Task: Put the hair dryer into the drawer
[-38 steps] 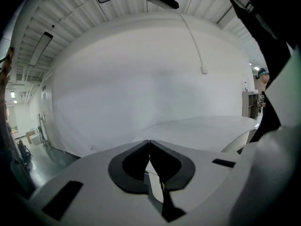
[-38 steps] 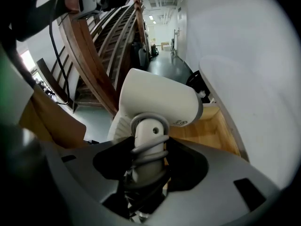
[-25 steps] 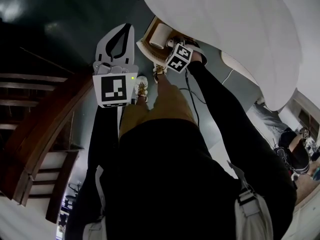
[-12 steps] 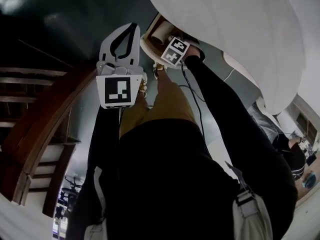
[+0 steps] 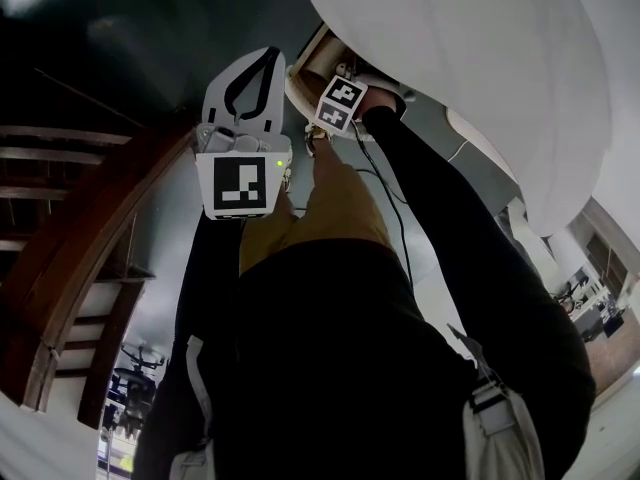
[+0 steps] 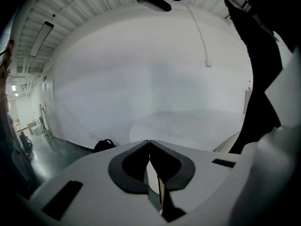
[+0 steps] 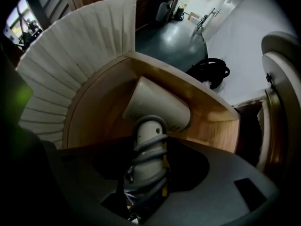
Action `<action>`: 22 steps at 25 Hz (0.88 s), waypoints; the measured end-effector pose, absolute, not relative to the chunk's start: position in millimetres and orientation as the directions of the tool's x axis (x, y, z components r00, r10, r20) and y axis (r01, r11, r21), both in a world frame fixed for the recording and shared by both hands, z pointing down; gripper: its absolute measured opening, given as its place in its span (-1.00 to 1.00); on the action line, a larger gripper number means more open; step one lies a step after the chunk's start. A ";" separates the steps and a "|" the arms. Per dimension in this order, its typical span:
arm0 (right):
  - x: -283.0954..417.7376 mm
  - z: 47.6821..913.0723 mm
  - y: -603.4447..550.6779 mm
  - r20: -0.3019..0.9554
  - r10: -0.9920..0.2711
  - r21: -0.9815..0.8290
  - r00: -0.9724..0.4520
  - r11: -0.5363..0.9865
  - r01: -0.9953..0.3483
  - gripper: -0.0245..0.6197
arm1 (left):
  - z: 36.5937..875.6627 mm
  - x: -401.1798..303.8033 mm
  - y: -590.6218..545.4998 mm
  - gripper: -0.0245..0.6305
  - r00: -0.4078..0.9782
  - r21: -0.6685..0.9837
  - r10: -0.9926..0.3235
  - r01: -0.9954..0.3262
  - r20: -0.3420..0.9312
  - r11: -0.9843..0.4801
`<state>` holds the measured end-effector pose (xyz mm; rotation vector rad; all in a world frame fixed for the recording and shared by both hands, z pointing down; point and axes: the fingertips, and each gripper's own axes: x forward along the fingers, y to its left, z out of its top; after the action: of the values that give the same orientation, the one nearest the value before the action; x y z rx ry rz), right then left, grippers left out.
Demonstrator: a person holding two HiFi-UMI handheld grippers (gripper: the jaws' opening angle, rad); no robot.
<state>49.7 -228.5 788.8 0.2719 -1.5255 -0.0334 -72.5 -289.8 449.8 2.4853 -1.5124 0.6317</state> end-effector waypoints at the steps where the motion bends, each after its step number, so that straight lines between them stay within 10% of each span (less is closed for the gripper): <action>1: 50.7 789.3 -229.4 0.977 -0.205 0.211 0.051 0.967 -0.142 -0.20 | 450.1 -73.7 -289.7 -0.87 0.395 -0.073 -0.809 -0.880 0.434 -0.469; 22: 54.6 772.6 -233.8 0.947 -0.321 0.314 -0.025 0.938 -0.148 -0.10 | 448.4 -66.8 -285.9 -0.88 0.414 -0.075 -0.796 -0.867 0.441 -0.493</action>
<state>54.6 -233.8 772.6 0.3695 -1.6018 -0.1434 -66.8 -285.9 448.4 2.4991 -1.4839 0.6415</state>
